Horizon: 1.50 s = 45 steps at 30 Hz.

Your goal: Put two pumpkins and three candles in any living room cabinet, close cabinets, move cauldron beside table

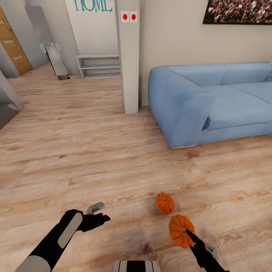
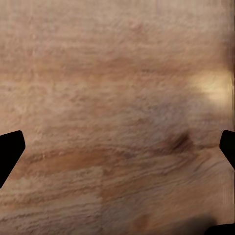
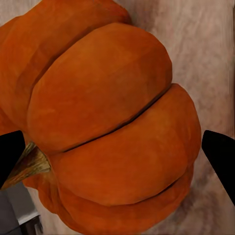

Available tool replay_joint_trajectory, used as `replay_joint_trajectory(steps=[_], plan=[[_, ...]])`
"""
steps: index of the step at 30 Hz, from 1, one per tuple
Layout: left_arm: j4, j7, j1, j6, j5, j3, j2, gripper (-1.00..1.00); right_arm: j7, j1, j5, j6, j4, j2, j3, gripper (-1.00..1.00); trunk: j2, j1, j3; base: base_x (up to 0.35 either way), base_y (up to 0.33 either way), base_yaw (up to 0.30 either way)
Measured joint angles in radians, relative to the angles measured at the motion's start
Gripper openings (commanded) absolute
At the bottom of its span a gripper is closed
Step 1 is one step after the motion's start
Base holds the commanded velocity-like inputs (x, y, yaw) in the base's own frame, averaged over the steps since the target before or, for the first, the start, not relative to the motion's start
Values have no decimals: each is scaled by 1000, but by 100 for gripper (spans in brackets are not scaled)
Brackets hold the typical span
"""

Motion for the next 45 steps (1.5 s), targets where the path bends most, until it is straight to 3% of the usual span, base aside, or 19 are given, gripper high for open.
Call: replay_joint_trajectory(steps=[6,10,27,45], plan=[[0,0,0,0,0,1,1,100,1,0,0,0,0,1,0,-100,0,0,3,0,0,-277],[0,0,0,0,0,0,0,100,5,0,0,0,0,0,-1,-100,1,-2,21,0,0,-277],[0,0,0,0,-1,-1,0,100,7,0,0,0,0,0,-1,-100,1,-2,30,0,12,-277],[-1,1,0,1,-1,1,3,100,8,1,0,0,0,1,1,-100,1,-2,41,34,257,-277]])
